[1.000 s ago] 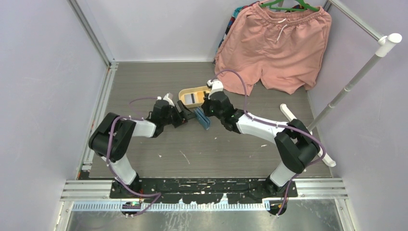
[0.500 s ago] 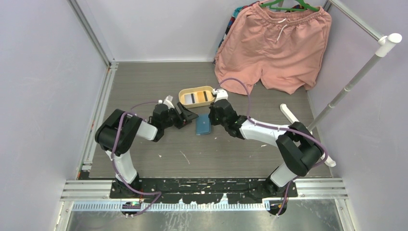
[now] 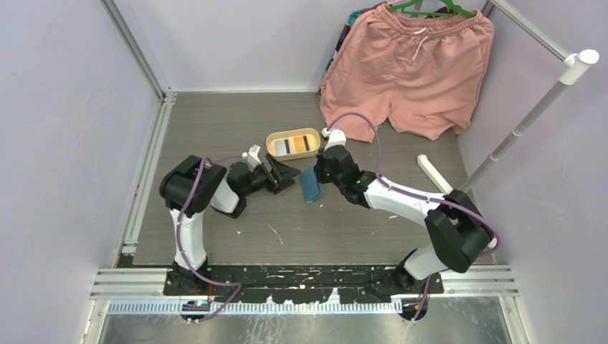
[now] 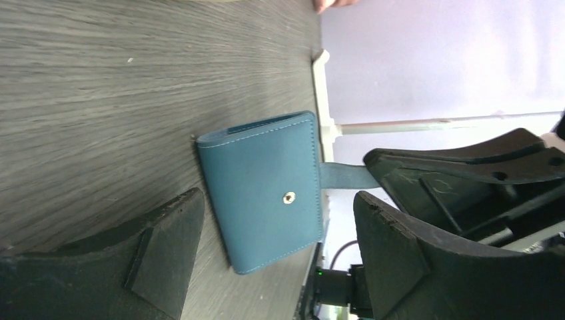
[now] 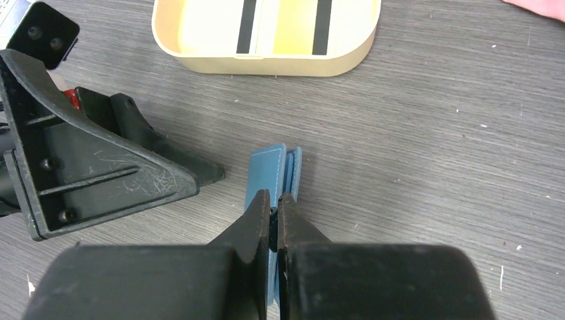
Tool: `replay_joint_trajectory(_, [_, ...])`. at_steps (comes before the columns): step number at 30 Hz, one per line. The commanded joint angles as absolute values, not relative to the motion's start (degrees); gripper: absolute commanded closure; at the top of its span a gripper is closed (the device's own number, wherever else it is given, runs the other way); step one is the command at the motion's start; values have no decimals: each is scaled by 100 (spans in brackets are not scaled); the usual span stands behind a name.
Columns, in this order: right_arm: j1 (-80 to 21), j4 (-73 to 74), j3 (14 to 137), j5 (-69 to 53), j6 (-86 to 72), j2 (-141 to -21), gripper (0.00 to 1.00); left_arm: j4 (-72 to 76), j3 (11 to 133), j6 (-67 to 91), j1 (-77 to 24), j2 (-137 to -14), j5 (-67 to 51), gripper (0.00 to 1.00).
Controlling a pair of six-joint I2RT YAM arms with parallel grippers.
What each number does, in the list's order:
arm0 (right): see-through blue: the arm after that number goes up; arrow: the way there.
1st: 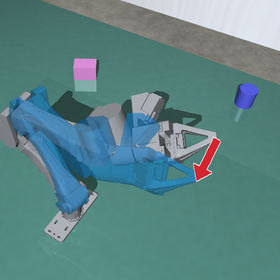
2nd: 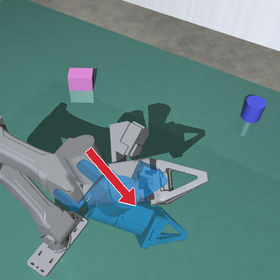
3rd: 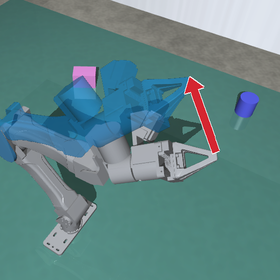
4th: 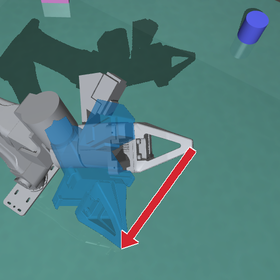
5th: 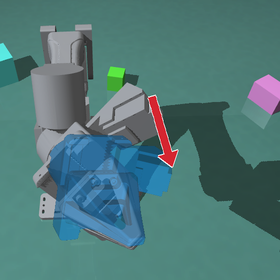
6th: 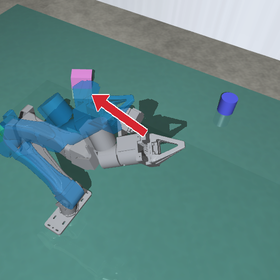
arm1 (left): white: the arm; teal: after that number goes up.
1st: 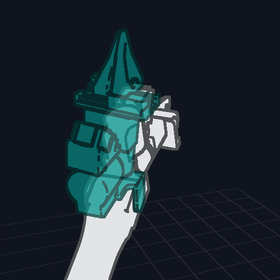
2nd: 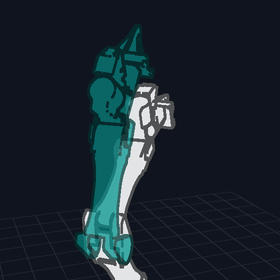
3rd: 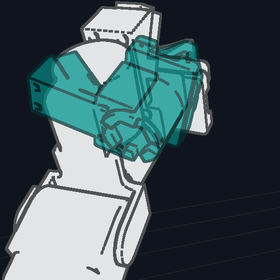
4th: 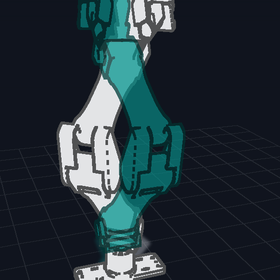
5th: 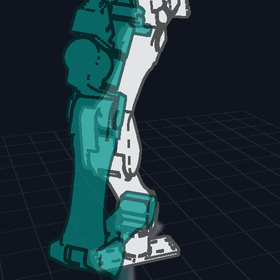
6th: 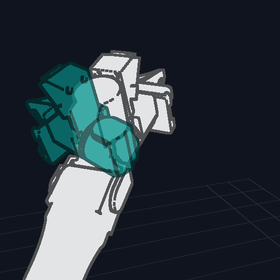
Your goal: Take the credit cards out of the card holder
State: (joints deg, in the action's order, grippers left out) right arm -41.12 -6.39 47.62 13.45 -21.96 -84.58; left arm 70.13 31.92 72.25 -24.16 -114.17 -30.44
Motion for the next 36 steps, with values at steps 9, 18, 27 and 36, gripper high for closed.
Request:
replay_joint_trajectory(9, [-4101, -487, 4761, 1389, -2399, -7834, 99, 7721, 3137, 7699, -2602, -11910, -3351, 16])
replay_joint_trajectory(18, [-4100, -420, 4761, 1413, -2406, -7860, 99, 7217, 3147, 7383, -2671, -11839, -3336, 6])
replay_joint_trajectory(27, [-4091, -553, 4576, 1532, -2538, -7973, 99, 7150, 3243, 7427, -3144, -12105, -3079, 17])
replay_joint_trajectory(36, [-4081, -516, 4354, 1809, -2942, -8398, 99, 6646, 3223, 7163, -3208, -11706, -2855, 26])
